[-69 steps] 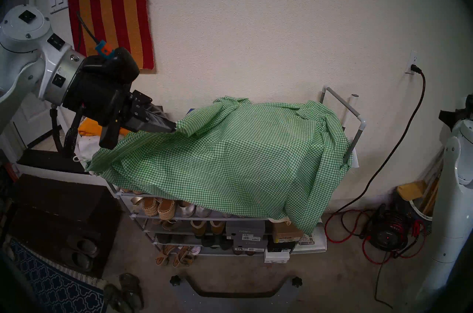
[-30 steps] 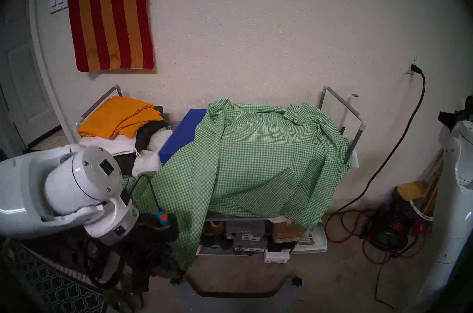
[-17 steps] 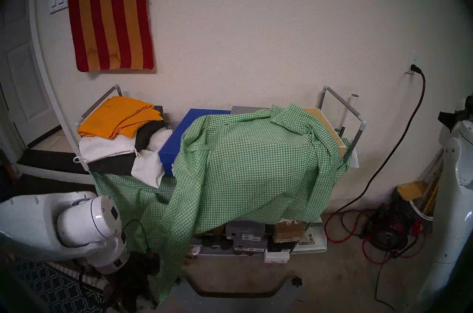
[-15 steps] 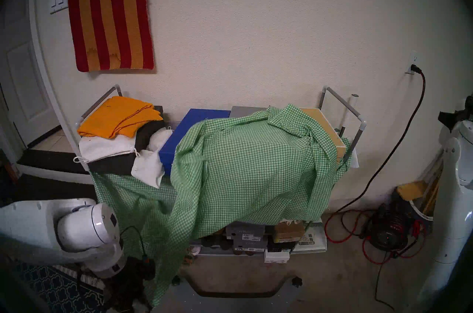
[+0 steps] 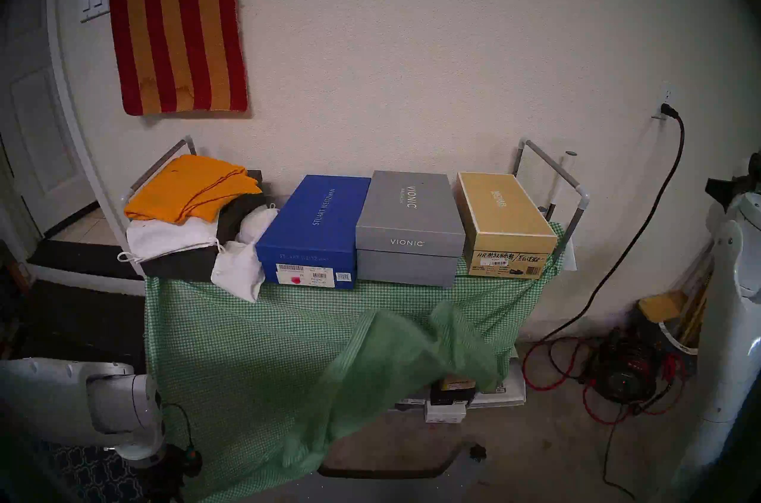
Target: Lift the object off the cloth, cover the shoe rack with the cloth, put the object back
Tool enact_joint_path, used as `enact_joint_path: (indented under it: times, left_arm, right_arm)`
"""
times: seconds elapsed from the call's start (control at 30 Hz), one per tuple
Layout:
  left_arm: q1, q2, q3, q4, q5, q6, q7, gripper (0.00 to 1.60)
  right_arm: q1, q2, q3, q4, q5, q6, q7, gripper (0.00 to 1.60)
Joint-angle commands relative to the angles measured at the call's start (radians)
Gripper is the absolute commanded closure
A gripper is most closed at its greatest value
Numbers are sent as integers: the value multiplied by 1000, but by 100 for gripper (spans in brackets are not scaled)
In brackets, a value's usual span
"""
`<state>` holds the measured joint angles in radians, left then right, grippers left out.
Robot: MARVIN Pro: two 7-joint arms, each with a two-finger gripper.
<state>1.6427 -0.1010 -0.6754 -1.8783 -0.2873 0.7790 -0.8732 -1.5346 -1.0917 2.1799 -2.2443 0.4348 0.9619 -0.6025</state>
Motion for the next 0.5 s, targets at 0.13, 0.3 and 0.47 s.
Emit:
enact_joint_path:
  times: [0.13,0.3,0.47]
  left_arm:
    - [8,0,-37,106,11,-201,-24,160]
    - [-14,-1,-93,129,-21,-278,-26,160]
    - [5,-2,-122,170,-32,-331,-43,0]
  right_arm:
    - [4,14,2,-5,11,-2,-9,160]
    - [3,16,1,-5,18,-2,-15,160]
    - [2,20,1,-5,26,-2,-21,160]
